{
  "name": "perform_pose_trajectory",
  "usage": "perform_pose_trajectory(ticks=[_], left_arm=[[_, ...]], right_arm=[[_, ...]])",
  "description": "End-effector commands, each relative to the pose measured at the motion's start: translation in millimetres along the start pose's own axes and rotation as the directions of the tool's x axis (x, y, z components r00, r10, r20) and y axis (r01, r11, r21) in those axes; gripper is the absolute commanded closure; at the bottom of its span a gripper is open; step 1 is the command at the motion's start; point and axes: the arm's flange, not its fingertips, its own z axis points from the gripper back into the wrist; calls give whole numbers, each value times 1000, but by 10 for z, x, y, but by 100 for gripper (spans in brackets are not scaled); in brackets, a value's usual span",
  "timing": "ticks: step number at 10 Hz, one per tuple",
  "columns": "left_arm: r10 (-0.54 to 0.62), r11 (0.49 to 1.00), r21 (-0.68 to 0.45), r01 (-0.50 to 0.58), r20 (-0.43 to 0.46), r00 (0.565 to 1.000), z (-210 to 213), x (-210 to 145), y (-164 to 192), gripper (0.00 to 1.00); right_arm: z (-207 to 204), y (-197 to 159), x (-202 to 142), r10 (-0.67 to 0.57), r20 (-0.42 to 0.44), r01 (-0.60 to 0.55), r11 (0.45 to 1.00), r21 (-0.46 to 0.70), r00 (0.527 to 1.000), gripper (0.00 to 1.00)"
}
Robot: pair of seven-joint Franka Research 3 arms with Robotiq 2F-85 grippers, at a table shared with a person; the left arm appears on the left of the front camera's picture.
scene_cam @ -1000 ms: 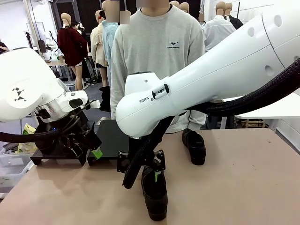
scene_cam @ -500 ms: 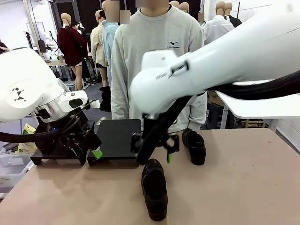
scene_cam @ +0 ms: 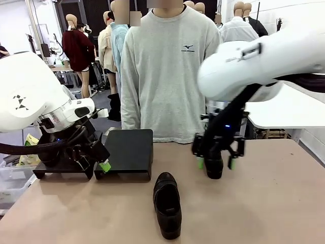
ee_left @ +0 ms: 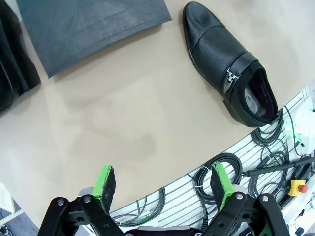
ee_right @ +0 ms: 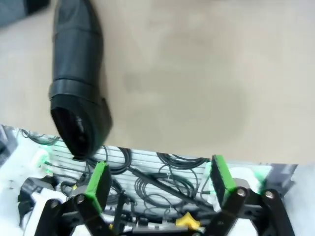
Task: Organize the shoes by placing them on the stand.
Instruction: Place the Shoe from the middle of the table onto the Shoes Stand.
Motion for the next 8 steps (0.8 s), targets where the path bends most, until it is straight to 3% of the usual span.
perform_pose_trajectory(ticks=[1,3,4,6,8], left_arm=[[0,1000,0,0,0,1000,0,0,0,0],[36,999,10,-36,21,999,-111,-19,-388,0],[27,999,-19,-26,49,998,-168,-4,-605,0],[31,999,-46,-28,60,998,-362,110,-921,0],[102,994,-49,-101,26,994,-580,257,-1199,0]], right_arm=[[-80,-239,-193,-40,8,40,996,74,999,0],[-151,-297,-174,-113,21,109,985,137,993,0],[-58,-329,-120,-57,-8,57,997,45,998,0],[-58,-329,-120,-57,-8,57,997,45,998,0],[-58,-329,-120,-57,-8,57,997,45,998,0]])
